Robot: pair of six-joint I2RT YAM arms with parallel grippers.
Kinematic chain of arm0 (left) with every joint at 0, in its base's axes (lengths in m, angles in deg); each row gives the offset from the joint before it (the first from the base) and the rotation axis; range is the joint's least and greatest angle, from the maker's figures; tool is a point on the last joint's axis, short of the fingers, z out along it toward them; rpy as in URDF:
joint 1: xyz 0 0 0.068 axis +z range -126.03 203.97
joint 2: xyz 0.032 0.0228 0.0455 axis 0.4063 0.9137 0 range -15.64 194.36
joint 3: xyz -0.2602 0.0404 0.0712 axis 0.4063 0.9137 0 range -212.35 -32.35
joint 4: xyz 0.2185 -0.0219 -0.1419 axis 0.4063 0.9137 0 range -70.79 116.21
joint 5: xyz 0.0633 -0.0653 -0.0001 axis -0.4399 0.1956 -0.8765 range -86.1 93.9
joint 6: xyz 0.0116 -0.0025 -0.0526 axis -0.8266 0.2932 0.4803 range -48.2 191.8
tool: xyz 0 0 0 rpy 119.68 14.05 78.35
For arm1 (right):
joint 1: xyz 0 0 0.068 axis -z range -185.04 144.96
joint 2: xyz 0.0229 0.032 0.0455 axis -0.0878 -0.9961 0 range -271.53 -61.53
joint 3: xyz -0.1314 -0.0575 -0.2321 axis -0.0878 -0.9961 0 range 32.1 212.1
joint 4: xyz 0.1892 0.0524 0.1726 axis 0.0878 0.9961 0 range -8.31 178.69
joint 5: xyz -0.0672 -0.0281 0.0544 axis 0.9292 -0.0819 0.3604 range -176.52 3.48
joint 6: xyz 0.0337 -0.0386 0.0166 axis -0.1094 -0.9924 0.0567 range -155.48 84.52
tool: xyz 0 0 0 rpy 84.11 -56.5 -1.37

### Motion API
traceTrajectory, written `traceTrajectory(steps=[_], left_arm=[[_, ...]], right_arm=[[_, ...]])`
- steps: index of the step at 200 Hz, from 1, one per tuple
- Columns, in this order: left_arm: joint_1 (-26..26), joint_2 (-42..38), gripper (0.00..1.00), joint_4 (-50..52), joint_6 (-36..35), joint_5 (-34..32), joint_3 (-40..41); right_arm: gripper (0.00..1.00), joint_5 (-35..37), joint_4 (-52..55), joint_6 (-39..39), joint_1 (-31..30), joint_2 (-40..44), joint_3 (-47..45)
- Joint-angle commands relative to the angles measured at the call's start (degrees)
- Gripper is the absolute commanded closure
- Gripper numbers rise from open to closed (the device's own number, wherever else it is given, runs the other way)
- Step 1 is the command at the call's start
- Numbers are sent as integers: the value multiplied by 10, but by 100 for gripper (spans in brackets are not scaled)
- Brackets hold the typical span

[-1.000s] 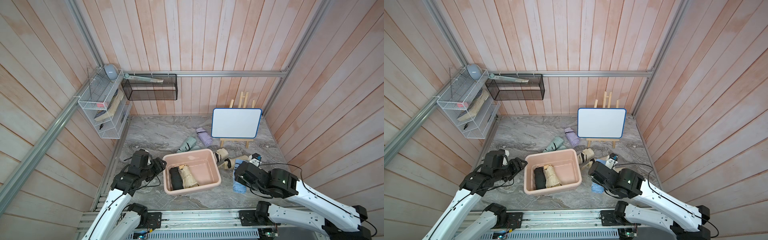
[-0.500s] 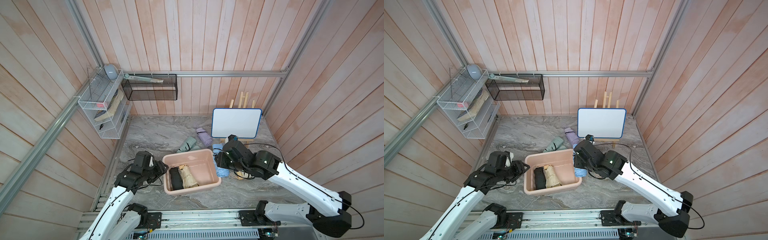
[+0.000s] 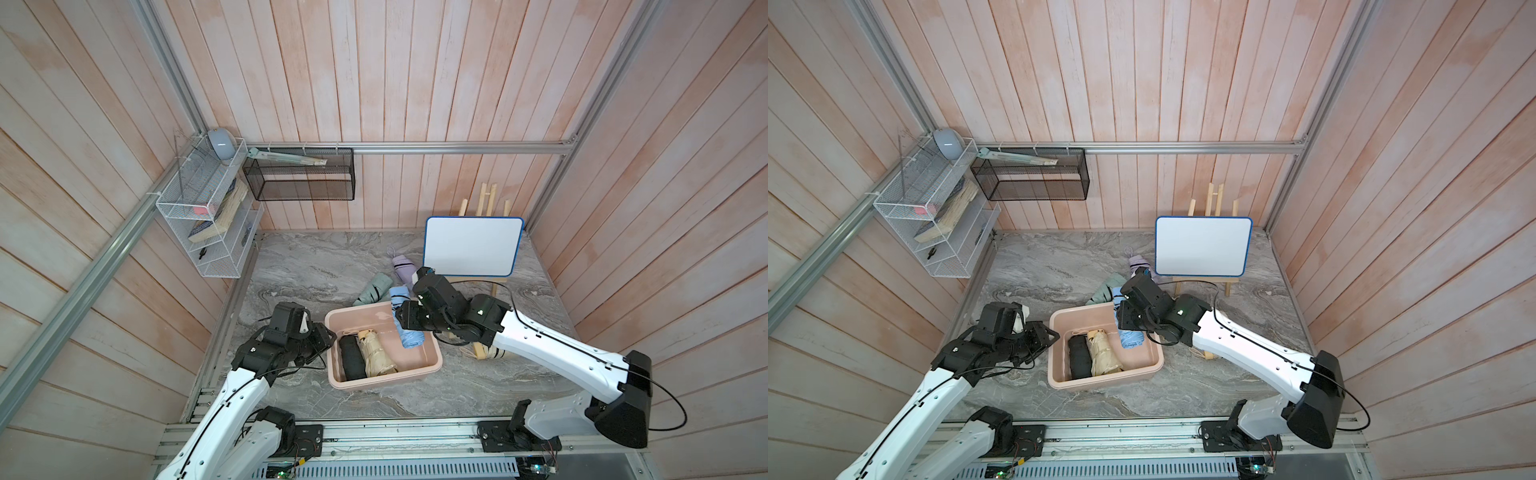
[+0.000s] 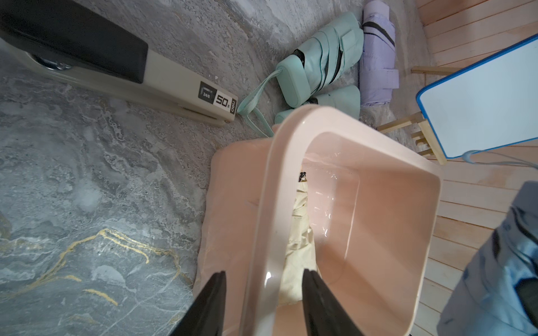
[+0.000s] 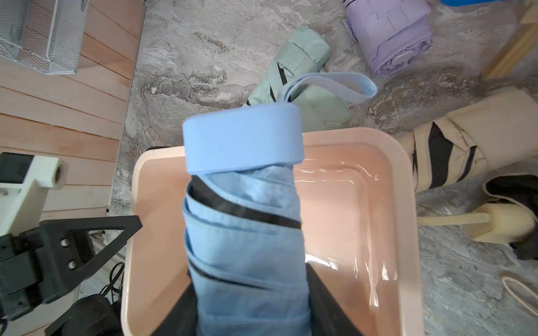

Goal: Put the umbrella into the storage box
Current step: Place the umbrella in the storage box.

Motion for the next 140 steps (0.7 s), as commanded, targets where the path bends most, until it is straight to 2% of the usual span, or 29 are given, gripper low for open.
traceTrajectory(steps=[1,46,140], left_arm=[[3,8,56,-9,-16,7,8],[3,17,63,-6,-22,7,3],[3,-10,67,9,9,4,13]], right_arm=[[58,-8,-45,-19,-7,-17,-16],[58,-8,-90,3,-30,-48,-53],[59,50,-120,68,-62,-125,-86]])
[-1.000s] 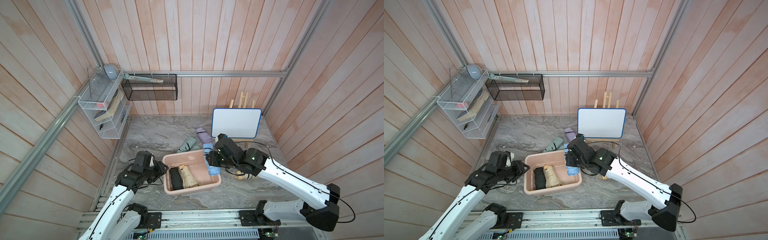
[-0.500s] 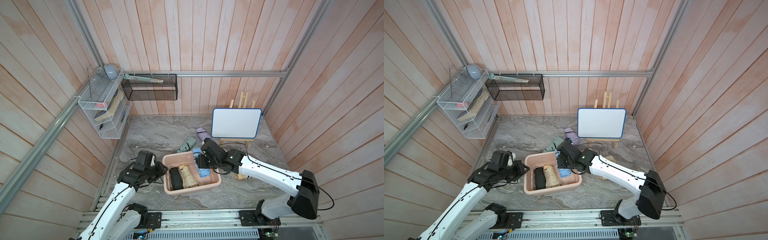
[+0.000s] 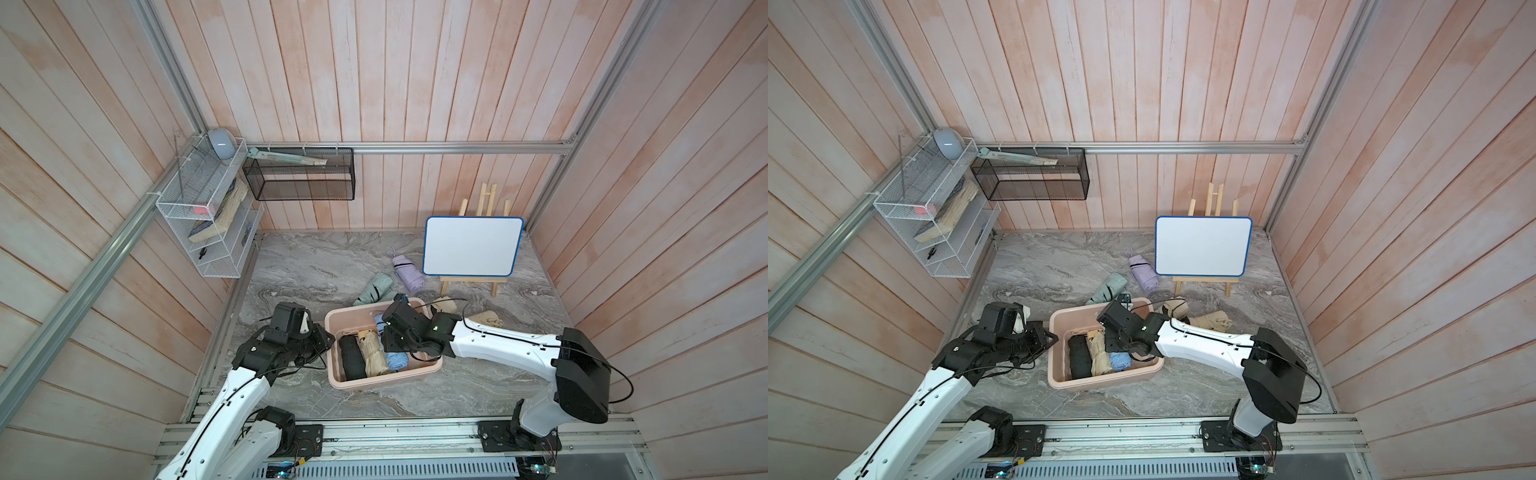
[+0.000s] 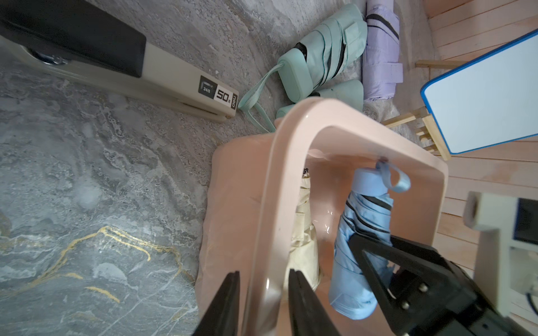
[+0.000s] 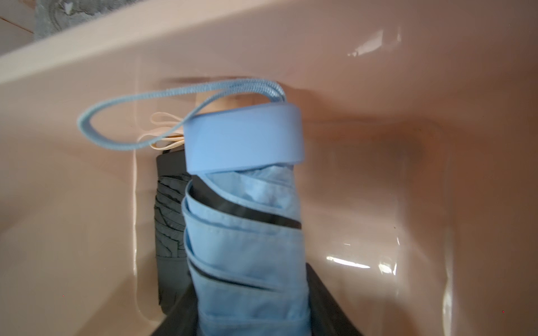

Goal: Put the umbrella into the storage box
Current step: Place the umbrella in the storage box.

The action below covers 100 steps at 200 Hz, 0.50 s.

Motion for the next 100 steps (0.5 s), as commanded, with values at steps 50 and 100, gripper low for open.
traceTrajectory(steps=[50,100], left_arm=[[3,7,68,-4,3,3,9],[3,15,71,-1,-2,1,0]], right_arm=[[58,47,-39,7,-5,-49,-4],[50,57,-39,5,-5,-82,-2]])
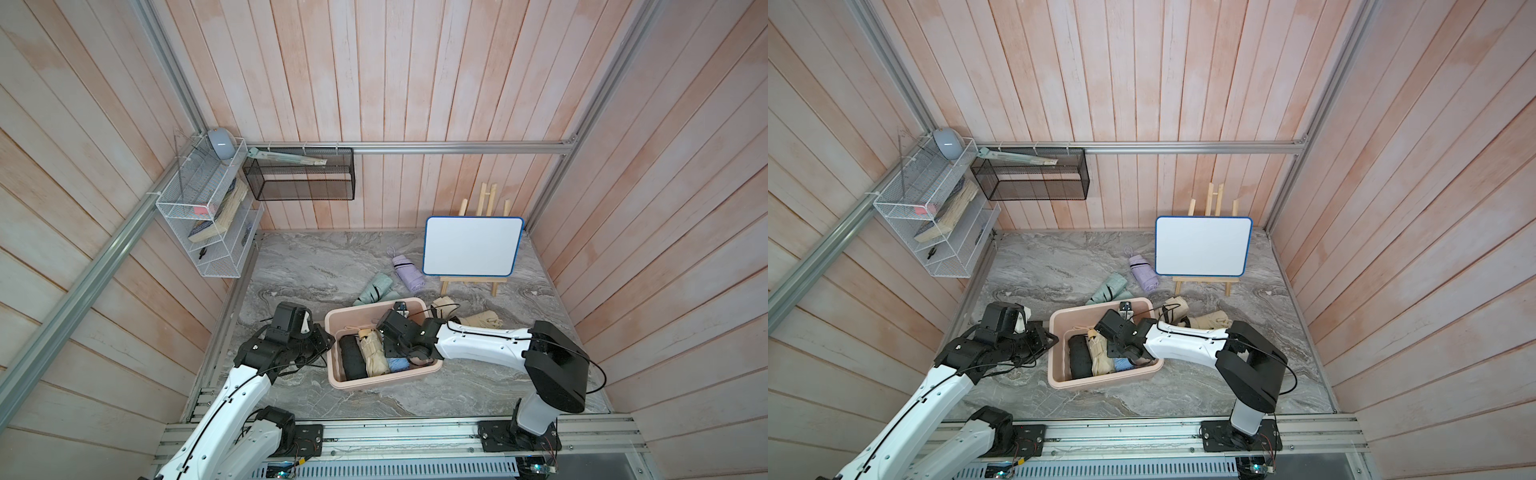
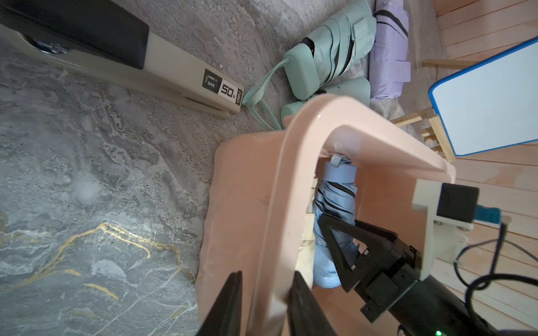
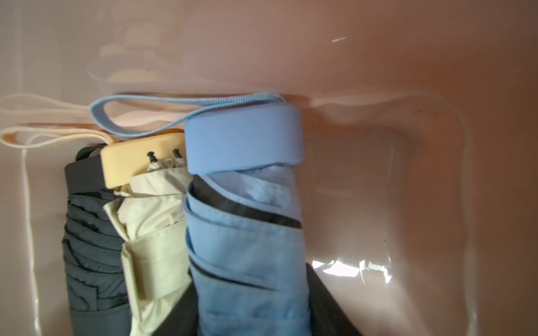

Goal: Put the umbrella into the storage box
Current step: Place the umbrella in the storage box.

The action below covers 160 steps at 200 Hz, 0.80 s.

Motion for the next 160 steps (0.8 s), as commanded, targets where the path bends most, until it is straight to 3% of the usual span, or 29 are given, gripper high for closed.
traceTrajectory(steps=[1,37,71,130,160], left_arm=[[3,2,71,0,-9,-2,-3],[3,8,72,1,-12,-12,-11],[3,25,72,12,-42,-35,-35],[3,49,77,34,-89,-73,-58],[4,54,78,45,-101,-91,-62]], right_arm=[[50,20,-22,-5,-2,-17,12],[27,15,-20,-19,-3,-20,22],[15,20,-9,-41,-2,10,33],[13,1,32,-91,20,108,68],[14,-1,67,-104,60,171,76]])
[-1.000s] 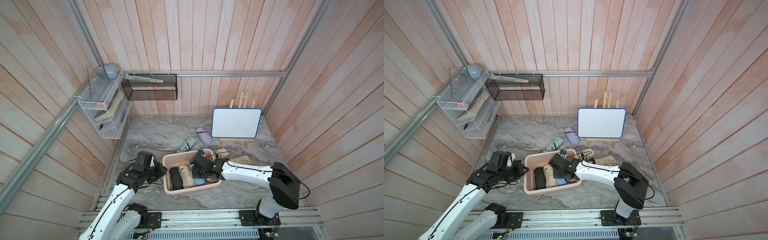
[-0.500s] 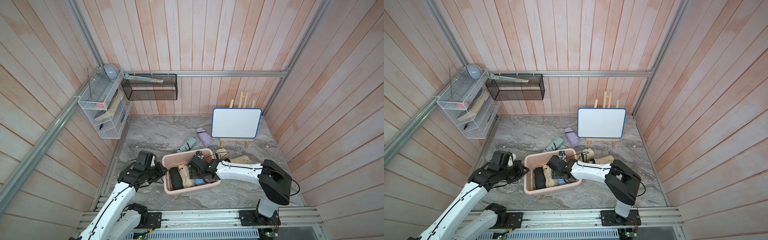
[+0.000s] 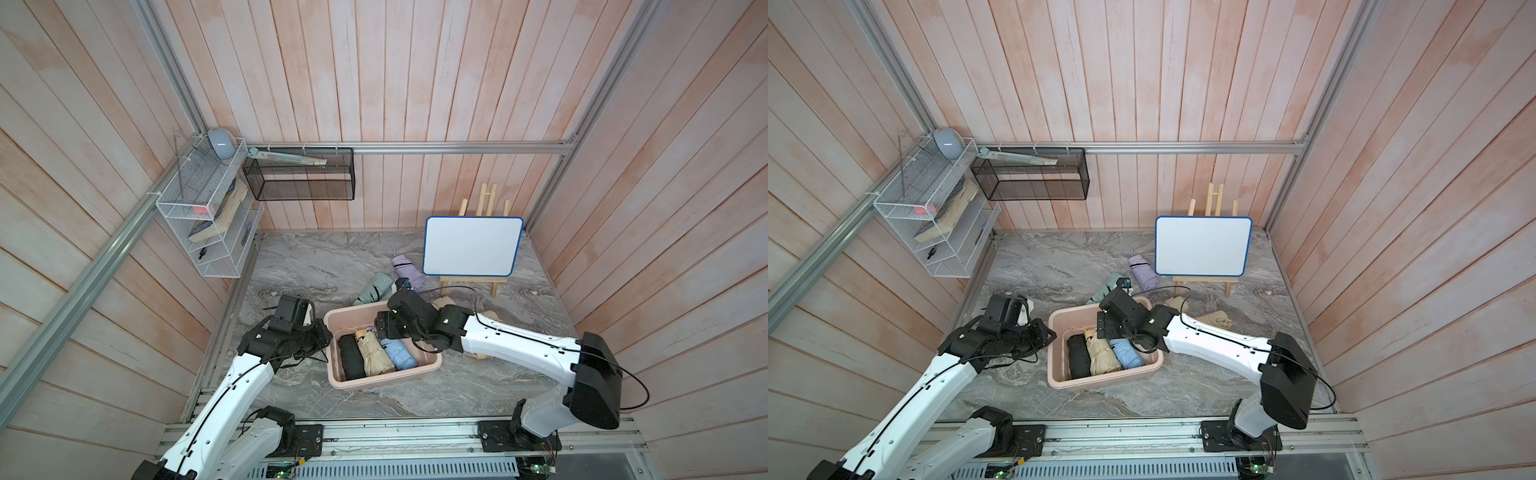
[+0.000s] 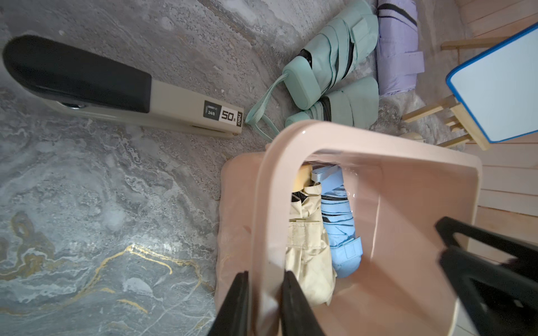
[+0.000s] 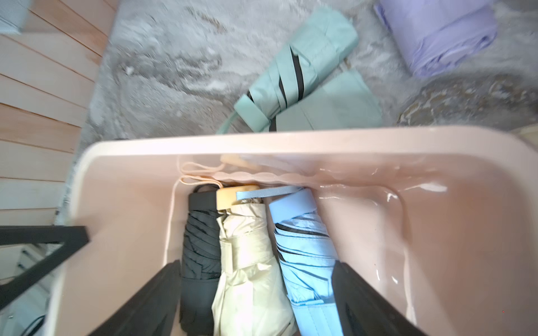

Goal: Put the umbrella into the storage box
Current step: Place the umbrella in the storage box, then pick up the umbrella from the center of the board.

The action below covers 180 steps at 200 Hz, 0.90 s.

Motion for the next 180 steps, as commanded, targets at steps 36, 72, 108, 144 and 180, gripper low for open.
traceTrajectory(steps=[36,72,108,144,180], left_arm=[[5,11,82,49,-39,-77,-24],[10,10,82,60,-38,-99,-33],[11,12,43,47,-56,-94,-49],[13,-15,30,41,-70,-143,-96],[14,-75,27,-41,-74,-172,-111]], right_arm=[[14,-4,104,-60,103,95,24],[14,-25,130,-73,165,132,-3],[15,-62,155,-5,250,170,-71],[15,-69,159,11,319,179,-127],[15,-67,121,-158,366,156,-126]])
